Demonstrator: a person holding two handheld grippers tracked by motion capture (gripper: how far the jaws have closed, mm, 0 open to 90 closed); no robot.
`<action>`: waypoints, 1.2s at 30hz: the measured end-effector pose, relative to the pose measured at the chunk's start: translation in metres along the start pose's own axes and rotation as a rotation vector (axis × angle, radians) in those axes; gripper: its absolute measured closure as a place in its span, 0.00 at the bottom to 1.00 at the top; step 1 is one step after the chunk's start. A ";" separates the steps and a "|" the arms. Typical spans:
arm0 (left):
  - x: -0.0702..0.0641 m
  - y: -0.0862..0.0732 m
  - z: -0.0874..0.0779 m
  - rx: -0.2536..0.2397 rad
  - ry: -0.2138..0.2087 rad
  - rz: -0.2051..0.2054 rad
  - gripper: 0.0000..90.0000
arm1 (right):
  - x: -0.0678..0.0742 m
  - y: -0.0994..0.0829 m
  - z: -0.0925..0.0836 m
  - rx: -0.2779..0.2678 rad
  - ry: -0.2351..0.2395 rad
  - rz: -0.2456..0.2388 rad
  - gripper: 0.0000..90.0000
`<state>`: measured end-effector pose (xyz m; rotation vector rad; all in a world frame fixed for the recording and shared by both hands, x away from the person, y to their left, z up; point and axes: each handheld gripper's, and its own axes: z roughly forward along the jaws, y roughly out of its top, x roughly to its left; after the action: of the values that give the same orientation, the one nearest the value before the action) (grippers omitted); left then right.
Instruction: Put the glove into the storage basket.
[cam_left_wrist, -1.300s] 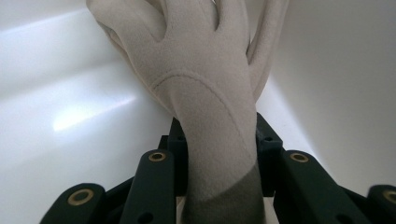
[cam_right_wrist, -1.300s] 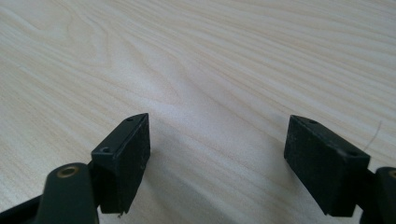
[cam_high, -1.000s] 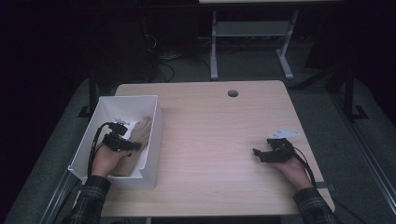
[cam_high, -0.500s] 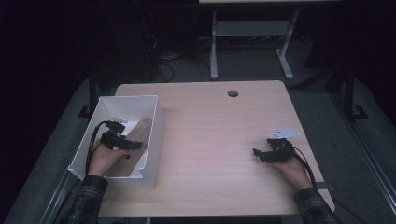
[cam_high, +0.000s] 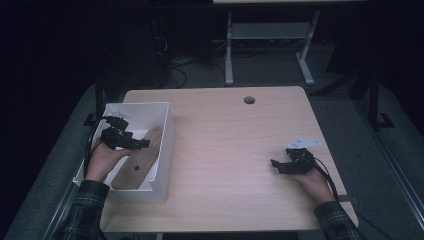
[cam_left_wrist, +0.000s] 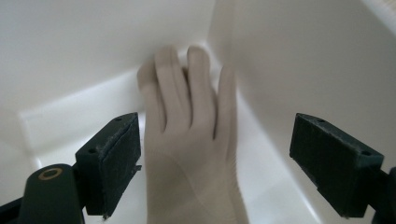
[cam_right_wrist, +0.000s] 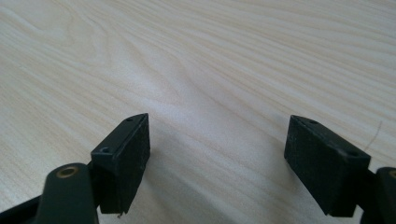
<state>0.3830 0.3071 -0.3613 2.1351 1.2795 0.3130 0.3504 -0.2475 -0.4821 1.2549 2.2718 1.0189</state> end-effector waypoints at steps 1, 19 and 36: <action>-0.001 0.003 -0.003 -0.006 0.002 0.003 0.17 | 0.000 0.000 0.000 0.000 0.000 0.000 0.25; -0.050 0.050 -0.034 -0.110 -0.124 0.091 0.14 | 0.000 0.000 0.000 0.000 0.000 -0.001 0.24; -0.114 0.077 -0.023 -0.152 -0.196 0.167 0.14 | 0.000 0.000 0.000 0.000 0.001 0.000 0.24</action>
<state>0.3689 0.1920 -0.2835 2.0886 0.9396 0.2545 0.3504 -0.2473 -0.4821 1.2544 2.2727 1.0188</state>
